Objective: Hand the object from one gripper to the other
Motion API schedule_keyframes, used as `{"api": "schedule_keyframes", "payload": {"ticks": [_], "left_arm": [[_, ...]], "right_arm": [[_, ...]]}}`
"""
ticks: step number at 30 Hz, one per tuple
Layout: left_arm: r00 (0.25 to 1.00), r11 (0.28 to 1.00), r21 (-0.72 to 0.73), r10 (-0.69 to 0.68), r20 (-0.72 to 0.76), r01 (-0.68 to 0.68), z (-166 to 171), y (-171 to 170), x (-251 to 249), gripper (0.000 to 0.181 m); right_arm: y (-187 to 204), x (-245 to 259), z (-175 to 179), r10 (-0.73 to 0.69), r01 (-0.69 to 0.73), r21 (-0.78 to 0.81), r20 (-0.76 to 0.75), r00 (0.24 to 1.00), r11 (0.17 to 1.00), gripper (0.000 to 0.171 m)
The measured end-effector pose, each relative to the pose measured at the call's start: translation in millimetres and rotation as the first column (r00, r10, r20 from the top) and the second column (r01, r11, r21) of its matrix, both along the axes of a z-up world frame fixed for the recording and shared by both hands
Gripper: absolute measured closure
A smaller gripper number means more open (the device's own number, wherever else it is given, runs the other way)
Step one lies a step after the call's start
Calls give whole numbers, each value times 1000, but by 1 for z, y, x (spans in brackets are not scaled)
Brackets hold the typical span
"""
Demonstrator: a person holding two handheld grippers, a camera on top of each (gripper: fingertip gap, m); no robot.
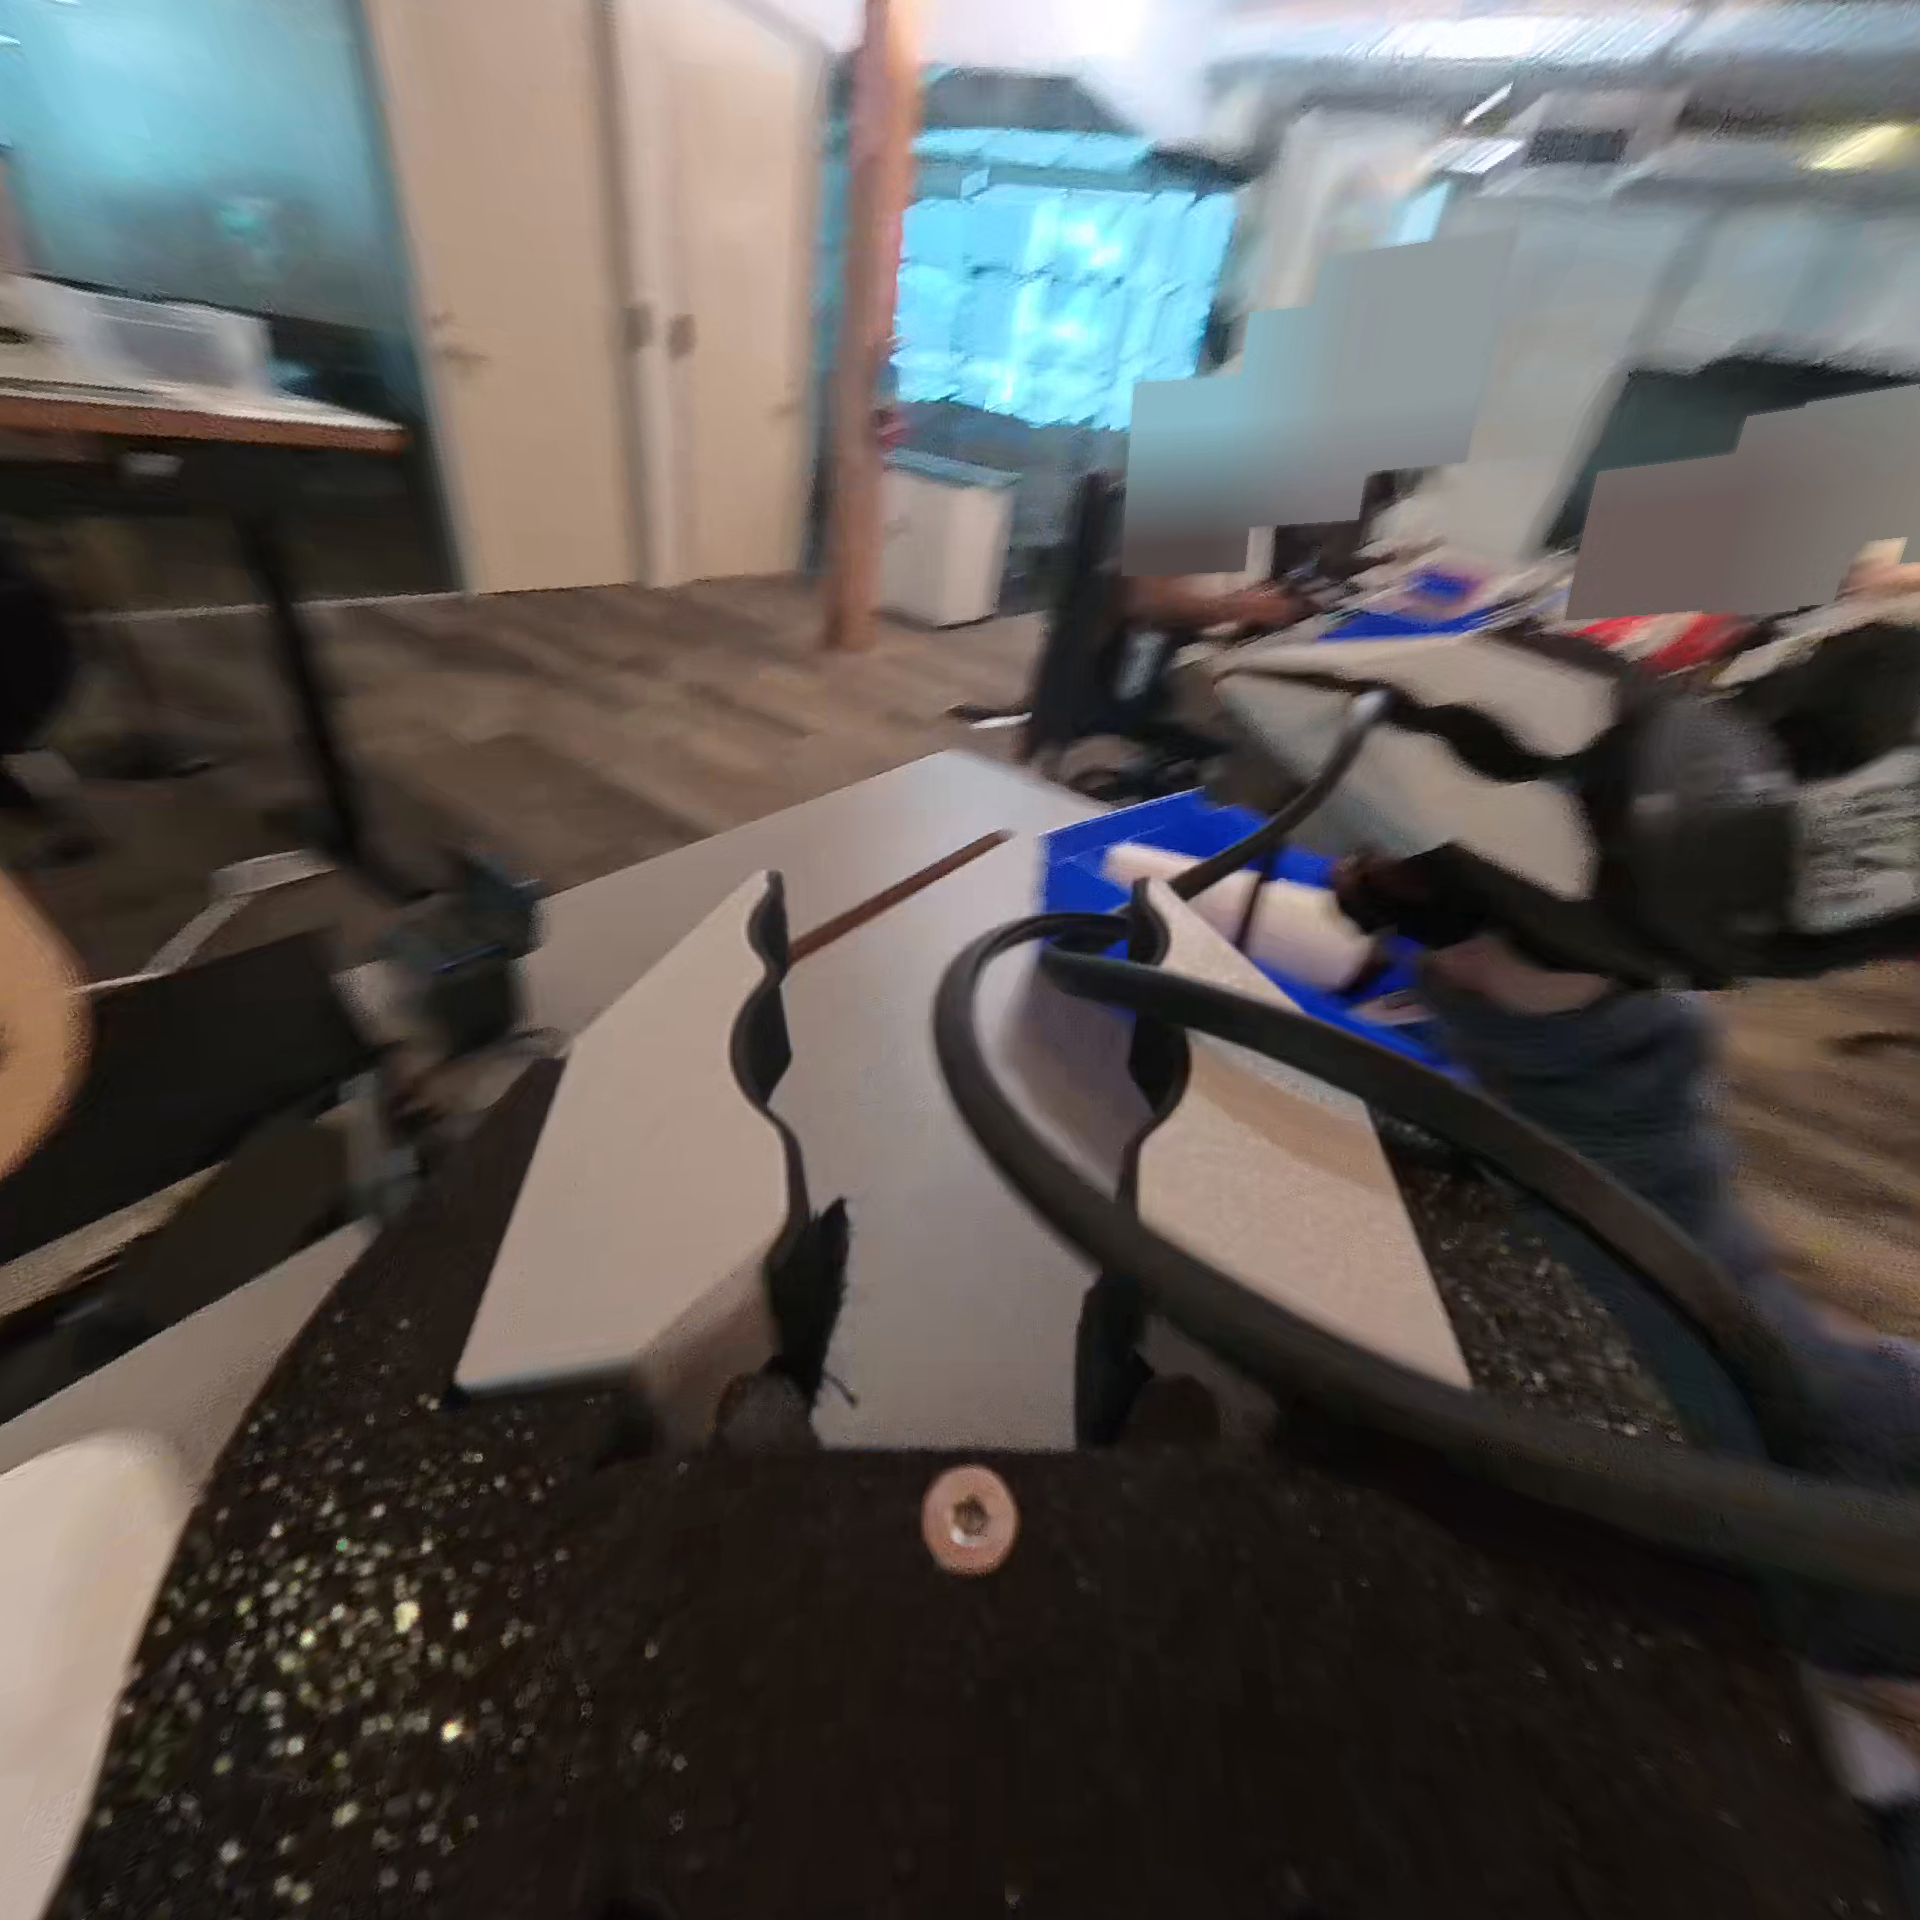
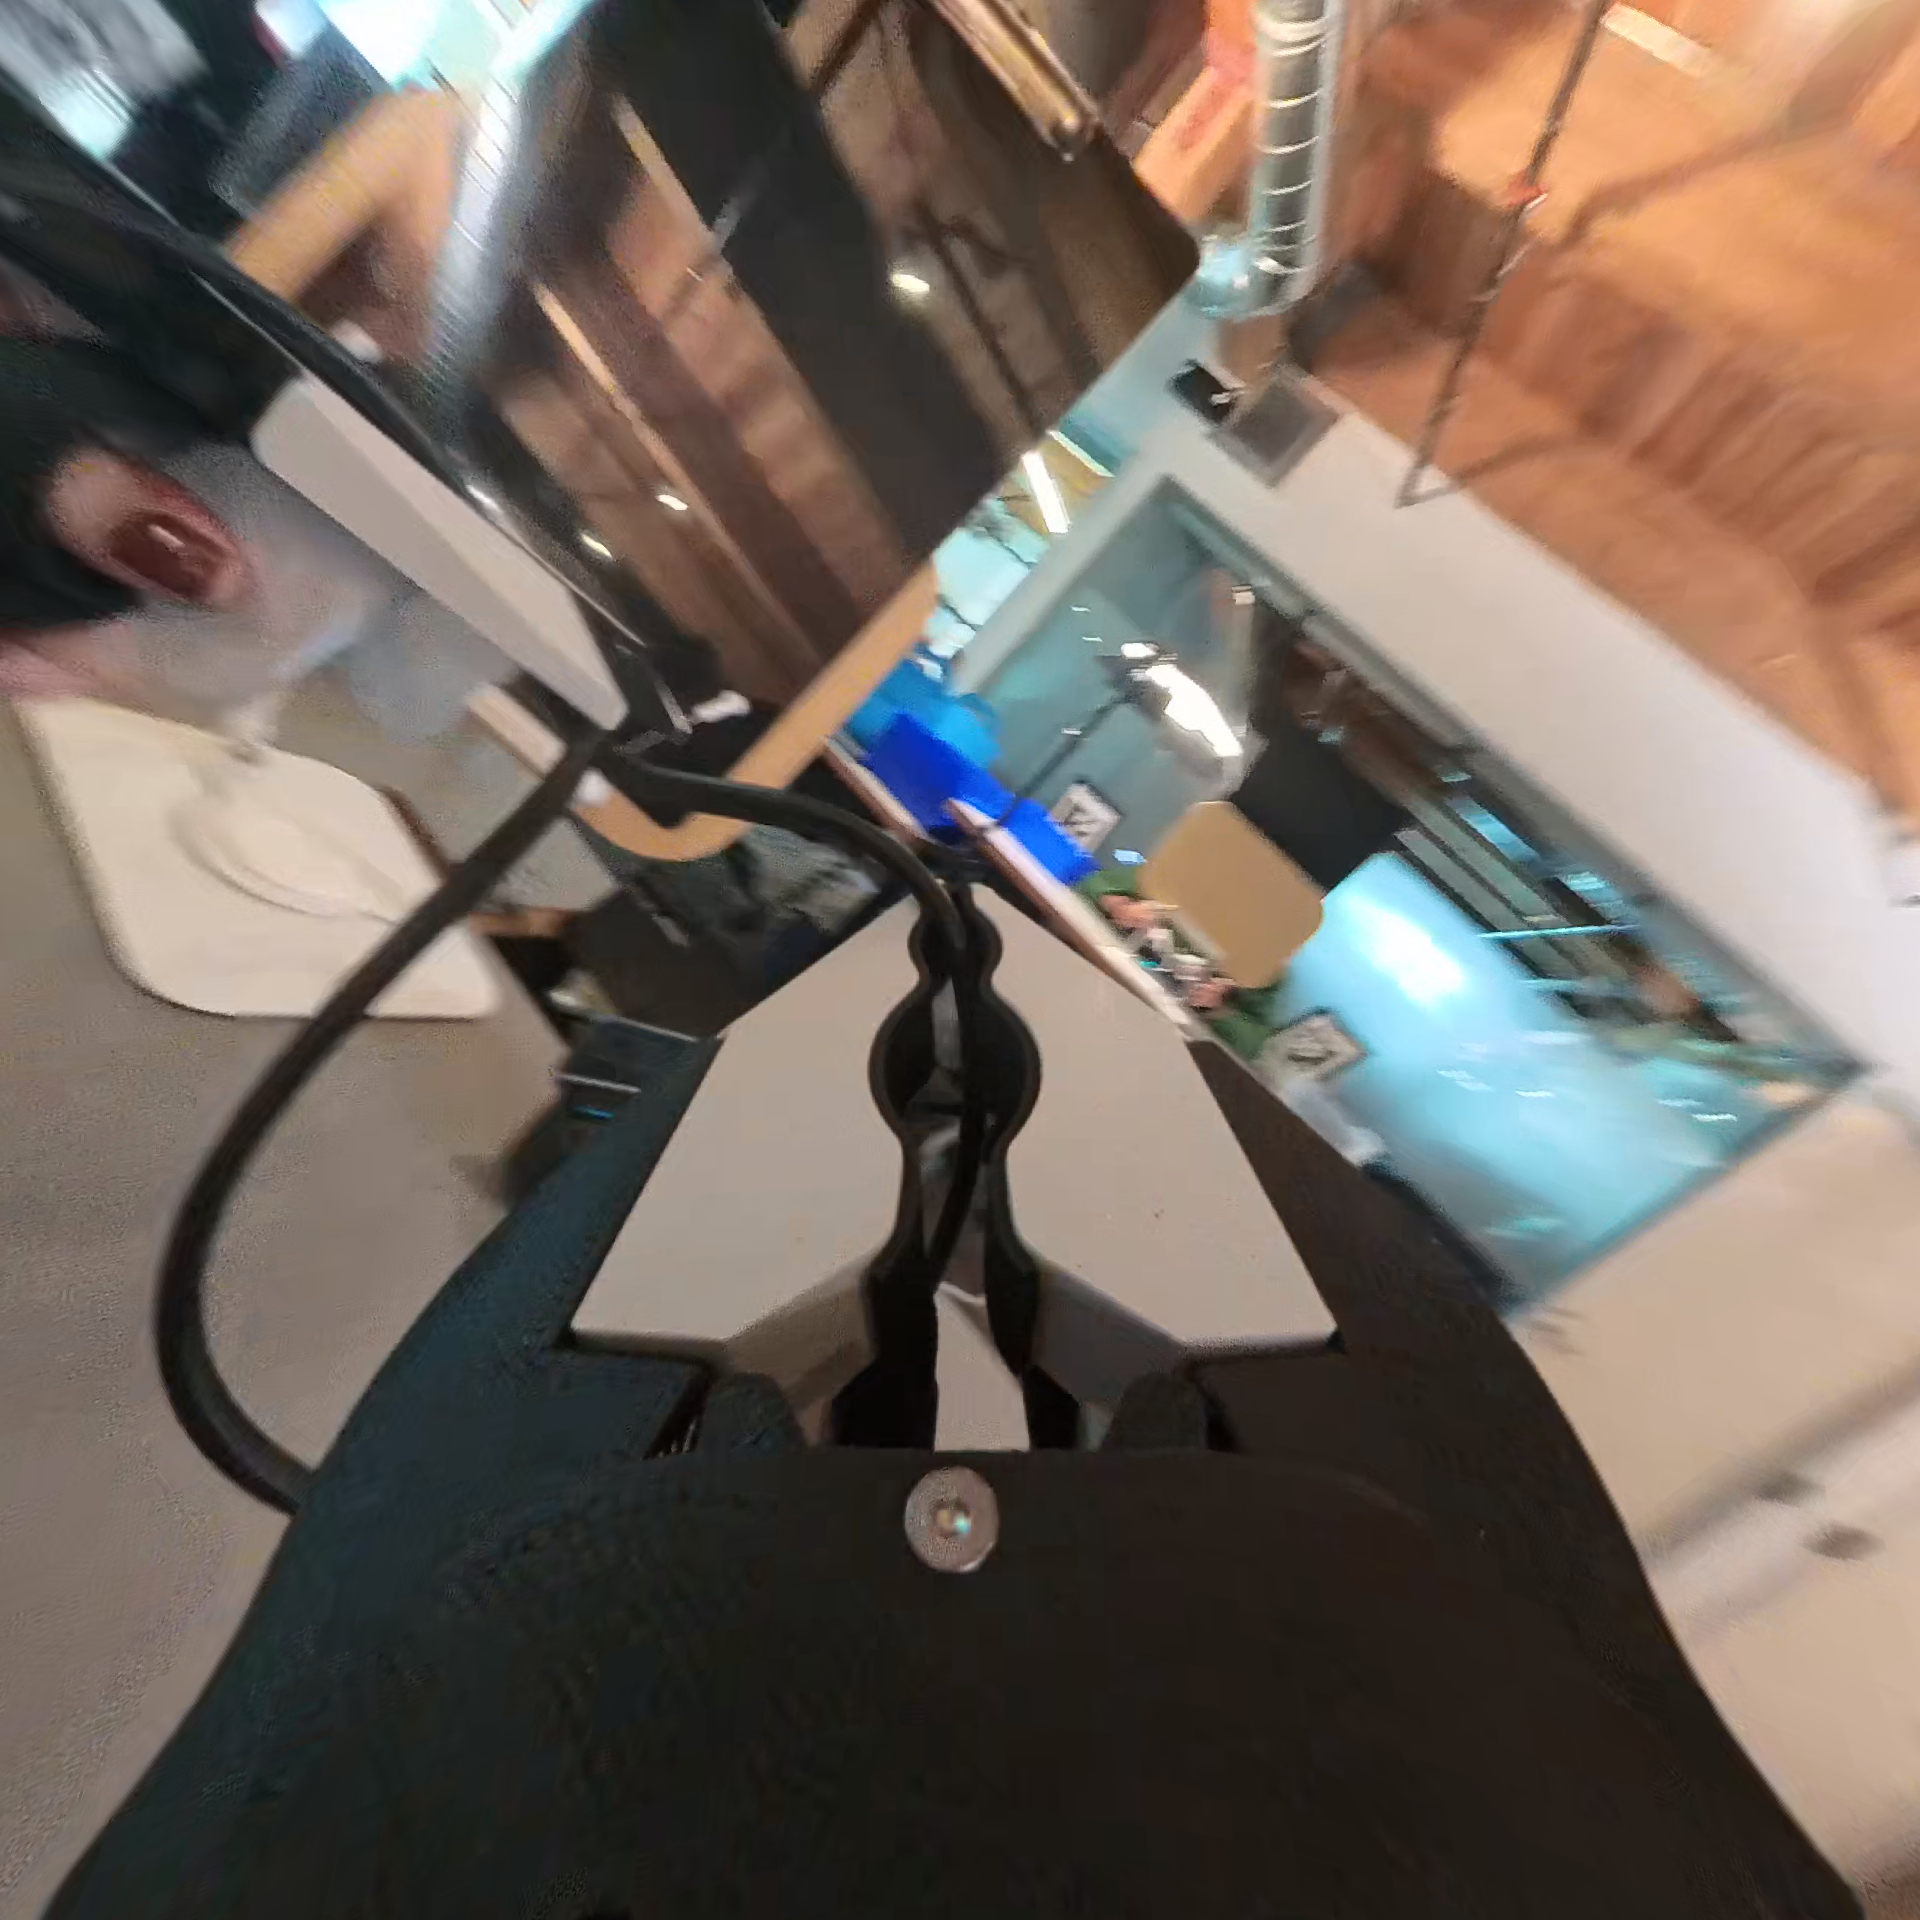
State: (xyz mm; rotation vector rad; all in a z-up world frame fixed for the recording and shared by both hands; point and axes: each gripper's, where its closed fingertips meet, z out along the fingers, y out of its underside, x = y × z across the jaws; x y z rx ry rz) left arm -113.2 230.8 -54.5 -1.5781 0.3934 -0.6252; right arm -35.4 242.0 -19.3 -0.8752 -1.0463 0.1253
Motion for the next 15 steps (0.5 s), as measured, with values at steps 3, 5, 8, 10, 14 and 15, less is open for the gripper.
{"api": "schedule_keyframes", "payload": {"ticks": [3,5,8,10,14,15], "left_arm": [[979,997,46,64,-192,-56,-6,-5,1,108],[966,996,72,-39,-256,59,-6,-18,24,105],[934,983,57,-146,-325,174,-15,-26,53,115],[901,975,5,-203,-383,222,-30,-26,67,125],[853,944,-72,-324,-409,323,-47,-32,91,172],[846,926,-78,-371,-382,371,-45,-37,97,181]], "right_arm": [[5,7,3,-152,138,184,64,986,973,171],[1,4,2,-172,141,268,95,980,953,171],[-14,-7,1,-112,67,328,120,986,942,171],[-24,-15,-2,-66,10,352,148,987,936,171],[-36,-21,-4,-25,-41,377,169,985,925,171],[-37,-22,-3,-27,-41,382,170,985,923,171]]}}
